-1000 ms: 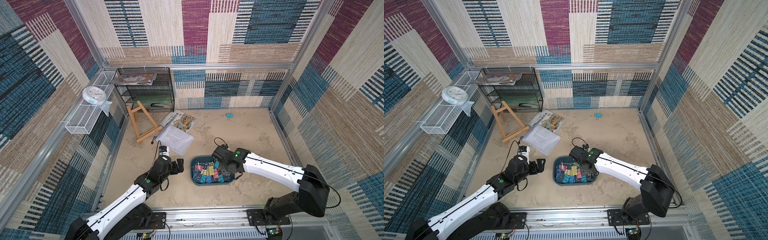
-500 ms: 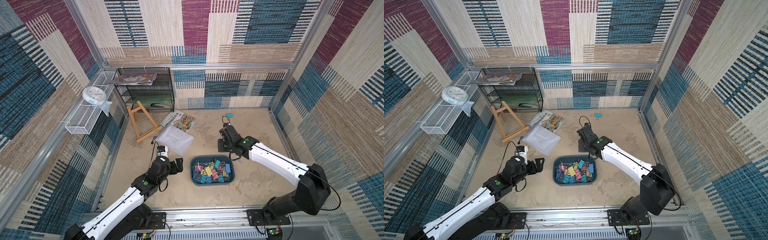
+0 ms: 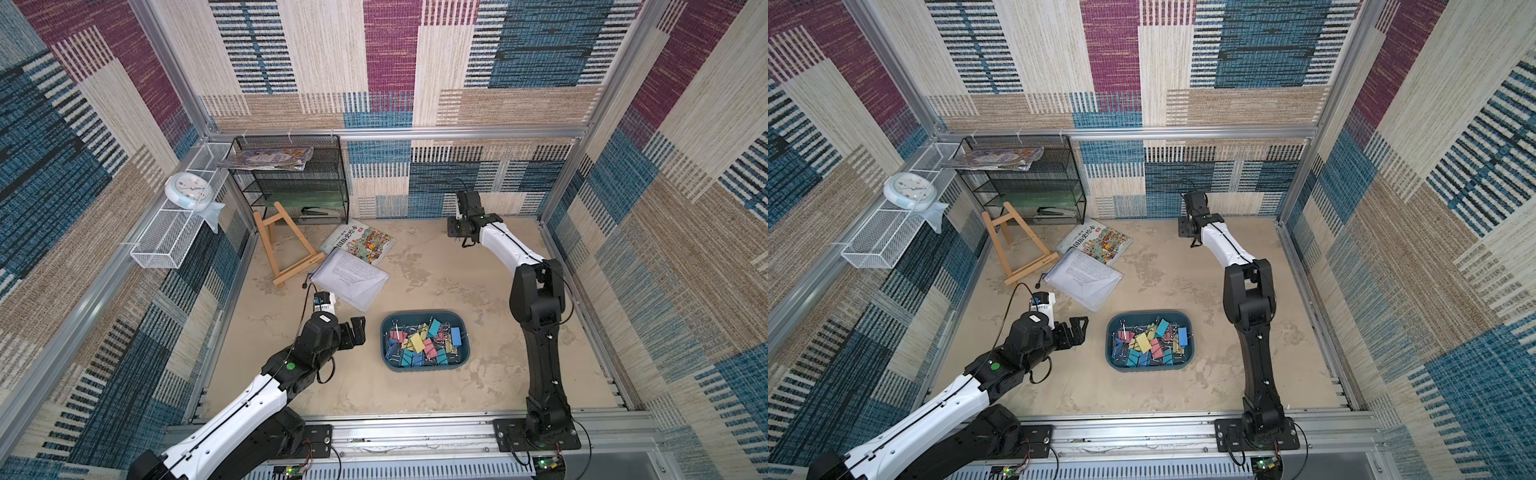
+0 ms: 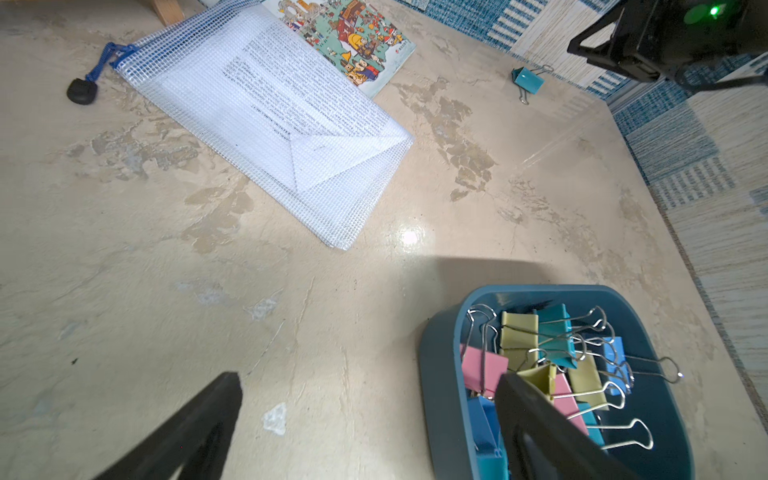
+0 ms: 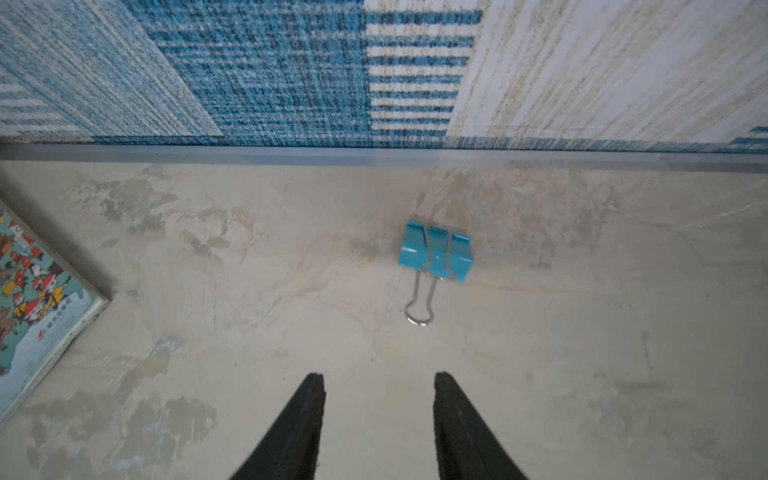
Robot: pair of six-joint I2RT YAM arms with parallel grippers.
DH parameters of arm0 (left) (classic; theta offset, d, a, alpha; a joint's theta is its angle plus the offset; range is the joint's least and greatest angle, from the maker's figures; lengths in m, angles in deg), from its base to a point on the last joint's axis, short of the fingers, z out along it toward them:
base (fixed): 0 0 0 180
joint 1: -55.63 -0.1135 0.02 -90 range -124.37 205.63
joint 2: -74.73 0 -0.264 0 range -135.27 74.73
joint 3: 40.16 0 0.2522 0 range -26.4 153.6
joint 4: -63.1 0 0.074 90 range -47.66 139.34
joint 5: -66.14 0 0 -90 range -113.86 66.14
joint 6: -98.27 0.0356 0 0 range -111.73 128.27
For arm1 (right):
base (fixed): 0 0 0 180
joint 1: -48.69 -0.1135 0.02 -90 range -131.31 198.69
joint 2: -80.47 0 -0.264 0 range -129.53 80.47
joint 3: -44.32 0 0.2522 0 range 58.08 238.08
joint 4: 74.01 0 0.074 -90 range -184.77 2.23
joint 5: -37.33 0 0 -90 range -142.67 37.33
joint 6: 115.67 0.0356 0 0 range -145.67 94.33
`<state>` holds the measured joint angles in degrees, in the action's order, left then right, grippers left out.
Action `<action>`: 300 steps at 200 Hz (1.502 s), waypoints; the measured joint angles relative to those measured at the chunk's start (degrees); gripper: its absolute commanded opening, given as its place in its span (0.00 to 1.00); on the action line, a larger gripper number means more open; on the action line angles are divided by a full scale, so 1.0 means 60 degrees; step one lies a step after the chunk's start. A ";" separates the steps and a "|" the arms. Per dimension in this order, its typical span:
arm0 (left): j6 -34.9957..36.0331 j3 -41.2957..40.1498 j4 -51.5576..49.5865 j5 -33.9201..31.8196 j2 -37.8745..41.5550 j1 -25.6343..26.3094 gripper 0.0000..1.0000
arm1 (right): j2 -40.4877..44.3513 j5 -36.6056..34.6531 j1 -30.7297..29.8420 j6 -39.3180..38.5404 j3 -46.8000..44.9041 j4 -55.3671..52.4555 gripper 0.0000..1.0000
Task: Put the binder clips in the storage box
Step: Pick up the binder clip at the center of the board.
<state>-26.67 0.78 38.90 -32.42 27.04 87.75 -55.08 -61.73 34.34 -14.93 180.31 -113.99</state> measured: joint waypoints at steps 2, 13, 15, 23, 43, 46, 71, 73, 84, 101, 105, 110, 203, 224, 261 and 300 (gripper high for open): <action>0.0004 0.0004 -0.0004 0.0000 -0.0036 0.0000 0.99 | -0.0084 0.0011 0.0018 0.0036 0.0113 -0.0025 0.48; 0.0033 0.0029 0.0011 0.0007 -0.0200 -0.0004 0.99 | -0.0594 0.0015 0.0175 0.0339 0.0787 -0.0142 0.50; 0.0044 0.0033 0.0015 0.0007 -0.0229 -0.0004 0.99 | -0.0659 0.0004 0.0200 0.0379 0.0856 -0.0149 0.50; 0.0066 0.0033 0.0022 0.0011 -0.0353 -0.0011 0.99 | -0.0907 -0.0051 0.0310 0.0605 0.1118 -0.0160 0.53; 0.0066 0.0087 0.0018 0.0124 -0.0627 -0.0015 0.99 | -0.1228 -0.0153 0.0546 0.1202 0.1253 -0.0098 0.55; 0.0069 0.0098 0.0022 0.0149 -0.0648 -0.0015 0.99 | -0.1249 -0.0142 0.0561 0.1286 0.1249 -0.0080 0.56; 0.0066 0.0113 0.0168 0.0215 -0.0823 -0.0015 0.99 | -0.1377 0.0270 0.0645 0.2044 0.1035 0.0270 0.54; 0.0066 0.0113 0.0182 0.0219 -0.0838 -0.0015 0.99 | -0.1381 0.0288 0.0652 0.2080 0.1024 0.0291 0.54; 0.0062 0.0120 0.0262 0.0251 -0.0911 -0.0015 0.99 | -0.1421 0.0495 0.0703 0.2470 0.0943 0.0444 0.54; 0.0051 0.0208 0.0321 0.0277 -0.0976 -0.0015 0.99 | -0.1443 0.0794 0.0820 0.3038 0.0769 0.0725 0.54; 0.0040 0.0222 0.0331 0.0288 -0.0980 -0.0015 0.99 | -0.1443 0.0860 0.0860 0.3151 0.0710 0.0816 0.54; 0.0018 0.0229 0.0368 0.0288 -0.0980 -0.0015 0.99 | -0.1446 0.0918 0.0911 0.3311 0.0637 0.0925 0.54; -0.0055 0.0361 0.0226 0.0317 -0.0627 -0.0015 0.99 | -0.1570 0.2535 0.1213 0.5260 0.0171 0.2178 0.56; -0.0058 0.0331 0.0273 0.0306 -0.0597 -0.0015 0.99 | -0.1570 0.2885 0.1279 0.5625 0.0004 0.2477 0.57; -0.0007 0.0492 0.0219 0.0310 -0.0703 -0.0015 0.99 | -0.1570 0.3530 0.1402 0.6444 -0.0379 0.3002 0.54; -0.0004 0.0404 0.0124 0.0251 -0.0441 -0.0015 0.99 | -0.1570 0.3821 0.1479 0.6907 -0.0430 0.3384 0.48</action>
<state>-26.69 3.21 39.65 -30.91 24.40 87.66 -64.50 -38.81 43.21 26.51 177.74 -93.69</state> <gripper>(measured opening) 0.994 0.474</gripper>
